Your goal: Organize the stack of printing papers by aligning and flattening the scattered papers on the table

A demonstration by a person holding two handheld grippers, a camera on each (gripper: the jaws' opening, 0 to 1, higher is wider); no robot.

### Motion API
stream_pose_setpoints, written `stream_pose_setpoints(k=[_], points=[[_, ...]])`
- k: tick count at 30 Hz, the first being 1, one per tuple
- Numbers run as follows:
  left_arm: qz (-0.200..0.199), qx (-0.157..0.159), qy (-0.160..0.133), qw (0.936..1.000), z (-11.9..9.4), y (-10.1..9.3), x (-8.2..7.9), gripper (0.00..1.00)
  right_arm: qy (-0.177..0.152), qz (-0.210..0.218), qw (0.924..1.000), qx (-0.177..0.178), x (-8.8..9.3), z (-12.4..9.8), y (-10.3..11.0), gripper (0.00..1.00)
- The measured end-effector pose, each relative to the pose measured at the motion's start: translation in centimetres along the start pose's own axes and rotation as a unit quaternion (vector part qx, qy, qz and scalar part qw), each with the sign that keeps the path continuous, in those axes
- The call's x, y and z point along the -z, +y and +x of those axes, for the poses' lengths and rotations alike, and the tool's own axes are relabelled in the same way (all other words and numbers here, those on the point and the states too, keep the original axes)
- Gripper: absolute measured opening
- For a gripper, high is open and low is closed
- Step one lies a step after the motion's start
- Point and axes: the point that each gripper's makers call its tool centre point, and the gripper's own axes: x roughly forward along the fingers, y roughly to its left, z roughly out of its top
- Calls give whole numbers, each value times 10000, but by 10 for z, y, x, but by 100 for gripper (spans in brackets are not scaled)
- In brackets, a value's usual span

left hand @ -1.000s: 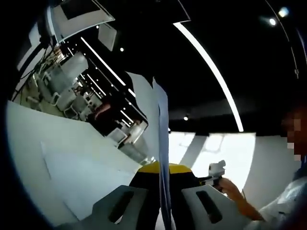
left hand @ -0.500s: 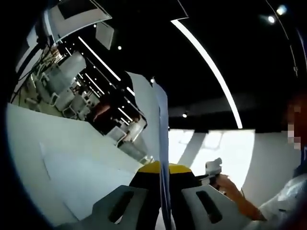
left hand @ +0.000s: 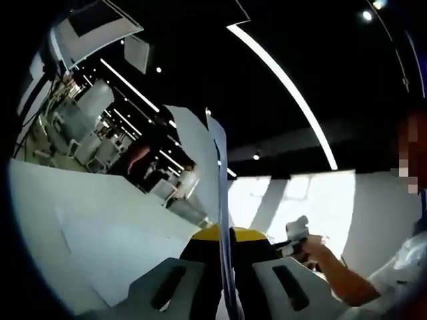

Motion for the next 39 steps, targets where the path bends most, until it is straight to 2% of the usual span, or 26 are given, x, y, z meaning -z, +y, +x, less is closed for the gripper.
stream_pose_setpoints(k=[15, 31, 39], points=[[917, 18, 197, 9956, 2, 3, 5, 7, 72, -35, 10000, 11, 5, 2, -1, 89], [568, -71, 241, 9981, 3, 9, 5, 7, 241, 16, 9997, -53, 11, 15, -4, 89], [580, -59, 261, 9980, 3, 6, 7, 7, 247, -23, 9997, -47, 10, 11, -5, 88]])
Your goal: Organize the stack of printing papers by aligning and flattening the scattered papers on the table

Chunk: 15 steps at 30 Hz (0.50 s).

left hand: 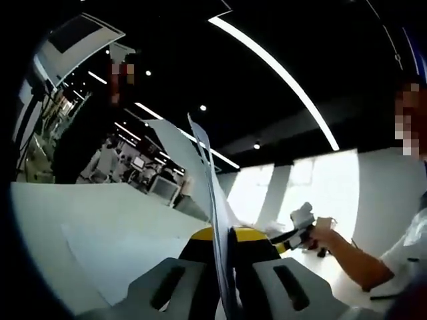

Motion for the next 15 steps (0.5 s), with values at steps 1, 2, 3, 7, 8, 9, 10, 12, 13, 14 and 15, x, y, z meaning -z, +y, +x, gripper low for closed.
stream_pose_setpoints(k=[1, 2, 3, 7, 8, 9, 10, 12, 13, 14, 15], points=[[-2, -7, 2, 10000, 0, 0, 0, 7, -16, 14, 10000, -2, -1, 0, 0, 88], [-11, -10, -2, 10000, 0, 0, 0, 7, -14, 23, 10000, -4, 0, 1, 0, 88], [-23, -17, -6, 10000, 0, 1, 0, 7, 9, 25, 10000, -8, 1, 2, 0, 88], [-11, -18, -7, 10000, -1, 0, 0, 7, 149, -2, 9999, 34, 8, 5, -1, 88], [-4, -7, -12, 10000, -1, -1, 0, 7, 167, -7, 9998, 46, 9, 5, -1, 88], [-2, -5, -14, 10000, -1, -1, 0, 7, 173, -10, 9998, 51, 9, 4, -1, 88], [-7, -8, -14, 10000, -1, -1, 0, 7, 161, -1, 9999, 50, 9, 4, -2, 88], [-22, -12, -14, 10000, -1, 0, 0, 7, 158, 41, 9999, 40, 11, 6, -2, 88], [-33, -15, -15, 10000, -1, 0, 0, 7, 182, 53, 9998, 41, 12, 7, -2, 88], [-37, -17, -18, 10000, -1, 0, 0, 7, 204, 70, 9998, 45, 14, 8, -3, 89], [-30, -22, -20, 10000, -1, 0, 0, 7, 233, 110, 9997, 54, 16, 10, -4, 89]])
